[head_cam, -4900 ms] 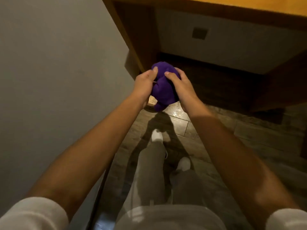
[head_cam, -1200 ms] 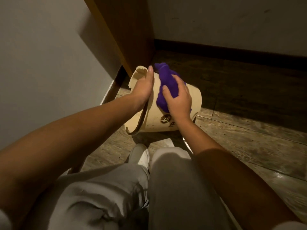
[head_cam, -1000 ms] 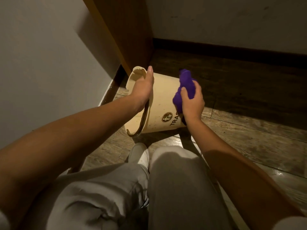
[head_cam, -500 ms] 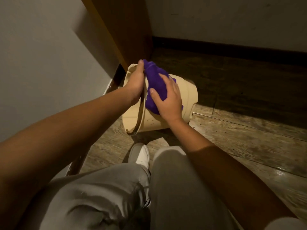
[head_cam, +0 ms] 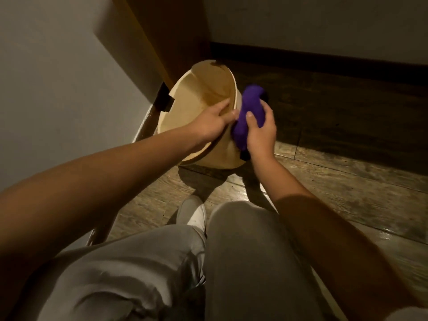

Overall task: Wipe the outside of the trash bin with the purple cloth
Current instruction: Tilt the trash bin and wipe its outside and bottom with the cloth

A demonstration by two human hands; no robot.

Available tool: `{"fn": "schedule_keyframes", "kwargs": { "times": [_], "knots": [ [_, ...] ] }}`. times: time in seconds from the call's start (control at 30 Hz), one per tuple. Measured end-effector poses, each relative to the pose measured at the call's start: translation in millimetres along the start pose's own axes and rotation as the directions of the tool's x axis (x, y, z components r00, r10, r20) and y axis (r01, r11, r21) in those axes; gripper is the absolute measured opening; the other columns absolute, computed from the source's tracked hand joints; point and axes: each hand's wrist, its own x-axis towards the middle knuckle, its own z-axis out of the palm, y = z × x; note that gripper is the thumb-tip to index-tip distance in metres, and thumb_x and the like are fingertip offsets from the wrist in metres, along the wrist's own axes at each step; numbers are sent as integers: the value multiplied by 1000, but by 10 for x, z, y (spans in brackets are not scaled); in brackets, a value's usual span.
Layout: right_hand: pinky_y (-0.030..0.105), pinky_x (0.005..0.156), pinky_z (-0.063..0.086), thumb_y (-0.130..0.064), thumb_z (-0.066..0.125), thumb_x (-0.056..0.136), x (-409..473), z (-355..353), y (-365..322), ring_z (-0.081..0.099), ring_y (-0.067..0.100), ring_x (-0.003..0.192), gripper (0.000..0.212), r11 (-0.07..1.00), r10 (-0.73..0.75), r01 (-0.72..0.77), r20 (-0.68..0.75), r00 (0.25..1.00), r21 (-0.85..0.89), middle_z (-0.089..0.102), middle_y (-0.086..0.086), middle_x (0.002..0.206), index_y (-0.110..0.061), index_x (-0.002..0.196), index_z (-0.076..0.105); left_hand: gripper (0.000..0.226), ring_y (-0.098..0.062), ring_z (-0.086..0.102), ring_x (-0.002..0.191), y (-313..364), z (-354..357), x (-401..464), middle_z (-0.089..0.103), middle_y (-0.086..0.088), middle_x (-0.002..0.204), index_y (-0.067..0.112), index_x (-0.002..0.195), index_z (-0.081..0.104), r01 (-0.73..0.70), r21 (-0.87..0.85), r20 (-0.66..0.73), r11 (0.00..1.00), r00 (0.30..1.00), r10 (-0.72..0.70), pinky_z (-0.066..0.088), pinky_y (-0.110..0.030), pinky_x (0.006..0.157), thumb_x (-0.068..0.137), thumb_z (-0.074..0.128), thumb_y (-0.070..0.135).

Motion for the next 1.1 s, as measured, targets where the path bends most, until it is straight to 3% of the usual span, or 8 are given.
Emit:
{"fn": "schedule_keyframes", "kwargs": {
  "times": [0.13,0.27,0.37,0.5,0.7,0.83,0.93,1.1],
  "knots": [
    [8,95,43,-28,63,100,-155,229,-274,51,-14,115,44,987,-157,153,68,985,53,54,-15,136,-29,143,53,46,-22,62,132,59,-145,108,62,-10,146,15,156,44,-50,-113,-111,992,993,37,49,-40,113,111,46,21],
    [43,109,46,-40,59,100,-188,289,-264,49,13,135,52,945,-299,308,93,950,-108,50,-4,151,-30,149,47,41,-16,69,119,37,-143,35,69,-2,133,24,153,47,-17,-243,-102,970,995,-8,60,-30,93,112,40,26],
    [53,112,41,-49,53,102,-116,165,2,41,24,144,58,874,-340,374,160,927,-311,44,4,157,-27,153,39,44,-12,68,109,19,-158,-6,68,6,121,26,157,41,37,-251,-106,967,992,-66,60,-30,85,113,38,30],
    [56,109,44,-54,47,102,8,-17,274,42,26,142,59,888,-271,272,55,961,-370,44,3,156,-27,154,35,53,-27,55,136,-18,-232,38,54,-6,152,27,163,30,77,-223,-151,972,982,-113,45,-50,116,112,38,36],
    [53,106,49,-43,49,106,187,-221,340,48,27,136,56,948,-62,36,-73,995,-317,46,4,153,-23,156,34,44,-26,67,119,-42,-224,37,65,-6,134,28,156,41,79,-303,-182,950,974,-139,58,-41,94,113,37,37],
    [47,106,49,-31,52,106,64,-29,111,53,21,131,50,960,-139,146,46,989,-238,50,2,149,-23,153,40,43,-25,70,114,-44,-230,13,70,-6,126,29,148,48,102,-271,-164,957,975,-151,57,-39,83,111,34,47],
    [50,110,45,-36,54,104,-175,300,-35,46,23,140,50,909,-306,351,211,928,-224,48,4,154,-26,152,42,43,-23,70,118,-31,-198,48,71,-6,129,23,145,52,68,-274,-162,959,980,-115,58,-40,89,112,33,45],
    [56,119,31,-52,50,102,-168,269,163,31,26,150,58,823,-382,433,206,901,-367,41,6,160,-29,153,38,43,-22,67,119,-35,-242,34,68,-6,131,22,146,51,72,-147,-195,987,976,-100,55,-48,103,112,35,43]
  ]
}}
